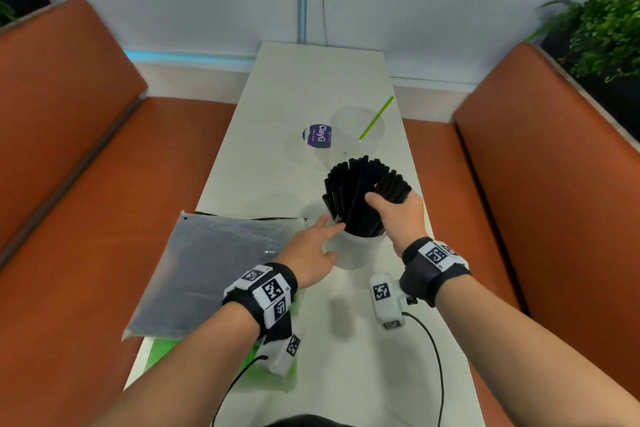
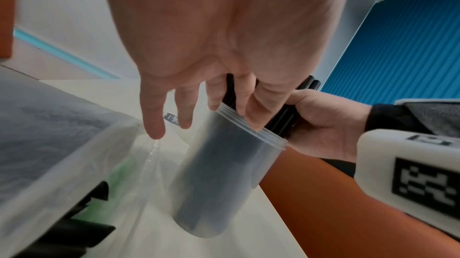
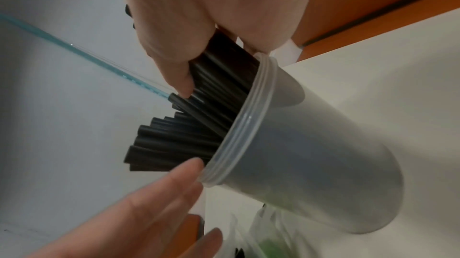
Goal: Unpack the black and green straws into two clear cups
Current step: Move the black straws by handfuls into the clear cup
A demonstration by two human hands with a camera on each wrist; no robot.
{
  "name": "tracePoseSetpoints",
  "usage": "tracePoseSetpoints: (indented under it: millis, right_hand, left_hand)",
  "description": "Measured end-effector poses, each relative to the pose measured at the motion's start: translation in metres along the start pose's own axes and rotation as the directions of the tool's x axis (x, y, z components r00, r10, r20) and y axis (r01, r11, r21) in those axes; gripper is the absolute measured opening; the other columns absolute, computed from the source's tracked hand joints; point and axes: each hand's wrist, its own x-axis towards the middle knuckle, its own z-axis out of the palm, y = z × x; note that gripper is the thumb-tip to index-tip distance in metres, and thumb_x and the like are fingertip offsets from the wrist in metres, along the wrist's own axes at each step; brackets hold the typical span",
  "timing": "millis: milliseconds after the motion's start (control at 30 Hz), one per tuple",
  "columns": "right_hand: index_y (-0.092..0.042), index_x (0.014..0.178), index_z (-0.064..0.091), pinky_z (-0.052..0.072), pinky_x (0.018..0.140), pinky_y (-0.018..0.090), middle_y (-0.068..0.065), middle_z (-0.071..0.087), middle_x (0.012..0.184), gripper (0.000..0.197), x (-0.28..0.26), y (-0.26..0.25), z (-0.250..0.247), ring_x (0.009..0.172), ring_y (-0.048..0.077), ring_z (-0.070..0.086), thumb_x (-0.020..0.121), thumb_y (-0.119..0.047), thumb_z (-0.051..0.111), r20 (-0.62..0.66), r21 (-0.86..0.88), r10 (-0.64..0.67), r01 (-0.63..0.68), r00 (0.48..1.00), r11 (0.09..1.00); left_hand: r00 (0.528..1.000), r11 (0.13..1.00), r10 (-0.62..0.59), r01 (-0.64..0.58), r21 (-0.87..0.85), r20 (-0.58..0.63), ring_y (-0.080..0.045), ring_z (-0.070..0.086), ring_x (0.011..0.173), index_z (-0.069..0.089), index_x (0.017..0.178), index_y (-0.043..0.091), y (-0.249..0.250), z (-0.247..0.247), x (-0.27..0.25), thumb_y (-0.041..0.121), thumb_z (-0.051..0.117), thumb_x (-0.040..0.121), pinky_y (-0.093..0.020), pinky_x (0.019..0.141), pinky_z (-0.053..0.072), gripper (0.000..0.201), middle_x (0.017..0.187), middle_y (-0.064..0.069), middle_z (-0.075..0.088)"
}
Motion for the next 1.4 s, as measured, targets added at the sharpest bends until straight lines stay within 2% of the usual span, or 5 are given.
tracePoseSetpoints:
  millis: [300, 467, 667, 967, 1400]
  right_hand:
    - [-0.047, 0.135, 0.04, 0.038, 0.106, 0.032, -0.014, 0.043, 0.141, 0.069, 0.008, -0.04, 0.0, 0.127, 0.011, 0.045, 0.075, -0.049, 0.072, 0.281, -0.133, -0.266, 0.311, 0.922, 0.941]
    - [-0.056, 0.144, 0.019, 0.019, 0.116, 0.053, -0.004, 0.009, 0.16, 0.098, 0.005, -0.036, 0.016, 0.147, 0.027, 0.005, 0.06, -0.081, 0.063, 0.691, -0.528, -0.205, 0.678, 0.693, 0.511]
    - [-0.053, 0.138, 0.035, 0.021, 0.112, 0.055, -0.005, 0.014, 0.159, 0.076, 0.02, -0.041, 0.027, 0.146, 0.03, 0.006, 0.068, -0.079, 0.051, 0.628, -0.666, -0.189, 0.647, 0.755, 0.372]
    - [-0.028, 0.108, 0.063, 0.039, 0.093, 0.042, -0.004, 0.056, 0.118, 0.03, 0.026, -0.037, 0.029, 0.111, 0.023, 0.045, 0.087, -0.048, 0.056, 0.389, -0.666, -0.394, 0.549, 0.833, 0.504]
    - [-0.043, 0.142, 0.028, 0.022, 0.11, 0.056, 0.005, 0.032, 0.15, 0.069, 0.02, -0.044, 0.024, 0.137, 0.033, 0.026, 0.082, -0.077, 0.031, 0.381, -0.832, -0.17, 0.417, 0.909, 0.365]
  left_hand:
    - [1.0, 1.0, 0.004, -0.004, 0.02, -0.007, -0.021, 0.025, 0.148, 0.036, 0.151, 0.037, 0.003, -0.002, 0.001, 0.016, 0.053, 0.095, -0.027, 0.115, 0.025, 0.062, 0.165, 0.007, 0.013]
    - [0.999, 1.0, -0.011, 0.011, 0.004, -0.035, -0.023, 0.059, 0.112, 0.042, 0.146, 0.036, 0.002, -0.003, 0.0, 0.018, 0.053, 0.093, -0.018, 0.083, 0.043, 0.057, 0.143, -0.001, 0.053]
    - [0.999, 0.997, 0.033, -0.033, 0.066, 0.003, -0.025, 0.041, 0.138, 0.037, 0.15, 0.036, 0.001, -0.003, -0.003, 0.01, 0.049, 0.095, -0.022, 0.105, 0.031, 0.061, 0.164, 0.007, 0.02]
    - [1.0, 0.999, 0.018, -0.019, 0.033, 0.021, -0.023, 0.02, 0.149, 0.031, 0.152, 0.037, 0.0, 0.001, -0.003, 0.014, 0.049, 0.096, -0.026, 0.113, 0.025, 0.064, 0.165, 0.008, 0.014]
    - [0.999, 1.0, 0.011, -0.012, -0.021, -0.03, -0.02, 0.044, 0.136, 0.037, 0.149, 0.036, -0.005, -0.006, -0.003, 0.018, 0.052, 0.095, -0.018, 0.097, 0.033, 0.059, 0.155, 0.006, 0.036]
